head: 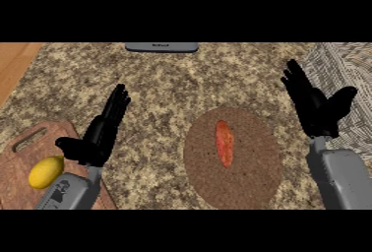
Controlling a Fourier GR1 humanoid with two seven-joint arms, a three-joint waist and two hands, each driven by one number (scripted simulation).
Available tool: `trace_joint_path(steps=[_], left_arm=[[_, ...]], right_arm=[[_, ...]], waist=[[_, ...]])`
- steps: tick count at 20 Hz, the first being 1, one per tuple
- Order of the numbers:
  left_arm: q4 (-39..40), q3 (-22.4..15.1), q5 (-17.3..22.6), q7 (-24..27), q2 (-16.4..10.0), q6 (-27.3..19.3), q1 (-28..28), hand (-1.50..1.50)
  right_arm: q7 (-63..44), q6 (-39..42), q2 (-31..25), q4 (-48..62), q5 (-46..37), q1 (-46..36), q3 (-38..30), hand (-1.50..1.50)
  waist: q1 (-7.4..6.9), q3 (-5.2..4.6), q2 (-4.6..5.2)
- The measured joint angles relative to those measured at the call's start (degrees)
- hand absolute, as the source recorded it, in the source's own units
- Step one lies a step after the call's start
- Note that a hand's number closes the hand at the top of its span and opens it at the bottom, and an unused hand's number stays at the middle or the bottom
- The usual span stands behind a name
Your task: Pick the sweet potato from the placemat and place it in the basket
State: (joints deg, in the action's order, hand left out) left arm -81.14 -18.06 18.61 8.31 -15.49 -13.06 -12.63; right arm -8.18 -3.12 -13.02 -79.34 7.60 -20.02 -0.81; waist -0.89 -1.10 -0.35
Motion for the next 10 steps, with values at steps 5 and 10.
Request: trace_joint_path(steps=[5, 10], left_arm=[[1.35, 2.68, -0.43, -3.98, -4.09, -0.35, -0.60, 0.00], [3.87, 3.49, -0.48, -8.42, -7.38, 0.39, -0.58, 0.00]], right_arm=[[6.40, 9.05, 1.26, 3.37, 7.77, -7.71, -2.33, 1.50], [16.61, 22.34, -0.82, -0.22, 4.11, -13.13, 5.93, -1.50]], waist=[[-1.79, 1.06, 0.87], [-3.89, 1.29, 1.27]])
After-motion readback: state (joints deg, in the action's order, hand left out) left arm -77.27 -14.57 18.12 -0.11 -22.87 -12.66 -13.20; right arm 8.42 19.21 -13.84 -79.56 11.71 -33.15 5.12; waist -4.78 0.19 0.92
